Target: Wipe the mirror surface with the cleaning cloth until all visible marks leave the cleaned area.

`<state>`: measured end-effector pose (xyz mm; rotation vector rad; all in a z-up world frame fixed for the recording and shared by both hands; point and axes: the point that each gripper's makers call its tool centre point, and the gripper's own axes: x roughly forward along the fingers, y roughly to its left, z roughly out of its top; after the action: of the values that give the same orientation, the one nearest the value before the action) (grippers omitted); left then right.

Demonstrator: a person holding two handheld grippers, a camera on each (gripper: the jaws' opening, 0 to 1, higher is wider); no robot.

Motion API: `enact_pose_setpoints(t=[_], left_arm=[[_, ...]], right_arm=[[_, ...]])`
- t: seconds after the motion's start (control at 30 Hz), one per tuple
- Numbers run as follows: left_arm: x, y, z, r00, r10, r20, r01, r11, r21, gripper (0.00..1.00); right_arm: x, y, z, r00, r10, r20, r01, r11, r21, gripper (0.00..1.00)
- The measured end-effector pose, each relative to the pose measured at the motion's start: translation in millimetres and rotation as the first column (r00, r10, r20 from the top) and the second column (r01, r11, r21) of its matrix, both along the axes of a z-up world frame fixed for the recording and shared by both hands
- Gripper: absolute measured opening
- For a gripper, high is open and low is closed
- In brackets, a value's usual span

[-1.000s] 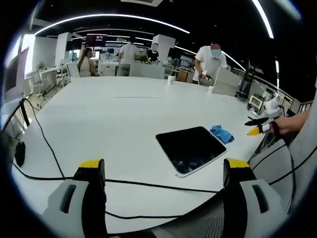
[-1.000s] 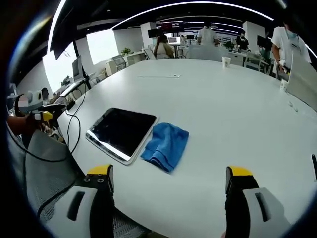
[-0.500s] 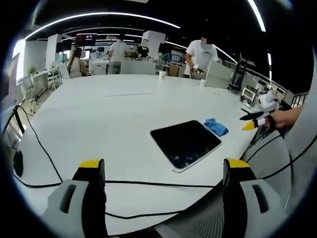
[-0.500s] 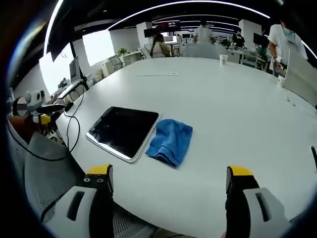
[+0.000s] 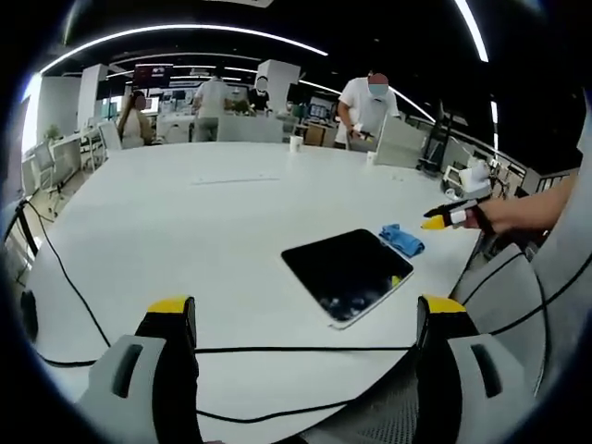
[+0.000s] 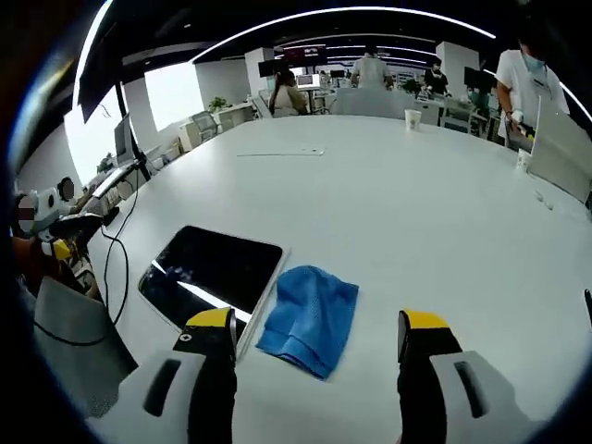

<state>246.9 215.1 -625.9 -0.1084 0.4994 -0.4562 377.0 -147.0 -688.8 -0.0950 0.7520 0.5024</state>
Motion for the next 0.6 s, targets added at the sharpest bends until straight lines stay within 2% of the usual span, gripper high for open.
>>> enact_pose_setpoints(t=[0.1,0.27,0.37,0.43,0.53,0.6], left_arm=[[1.0,2.9,2.5,1.000,0.005,0.002,-0.005,1.000,-0.001,0.99],[5.1,8.3,-2.6,1.000,0.030,-0.004,-0.031,0.999,-0.021,0.99],[7.1,6.4,-3.8,0.999,0.034,-0.009,-0.034,0.999,-0.023,0.99],[8.5,4.5,-1.7,0.999,0.034,-0.006,-0.034,0.999,-0.025,0.99],[9.7,3.1,-1.4,1.000,0.029,-0.002,-0.029,0.999,-0.026,0.99],[9.5,3.6,-3.7,1.000,0.029,-0.006,-0.029,0.999,-0.025,0.99]], right_arm=[[8.7,2.9,-13.7,0.999,-0.033,-0.032,0.033,0.999,-0.009,0.57],[13.8,9.5,-32.2,0.998,-0.013,-0.063,0.008,0.997,-0.073,0.37],[17.2,9.6,-37.3,0.998,-0.013,-0.057,0.007,0.995,-0.102,0.26],[19.4,10.7,-39.4,0.998,-0.016,-0.067,0.010,0.996,-0.094,0.26],[23.7,11.0,-44.5,0.997,-0.020,-0.071,0.012,0.993,-0.119,0.20],[24.7,8.9,-54.0,0.995,-0.029,-0.094,0.017,0.992,-0.127,0.19]])
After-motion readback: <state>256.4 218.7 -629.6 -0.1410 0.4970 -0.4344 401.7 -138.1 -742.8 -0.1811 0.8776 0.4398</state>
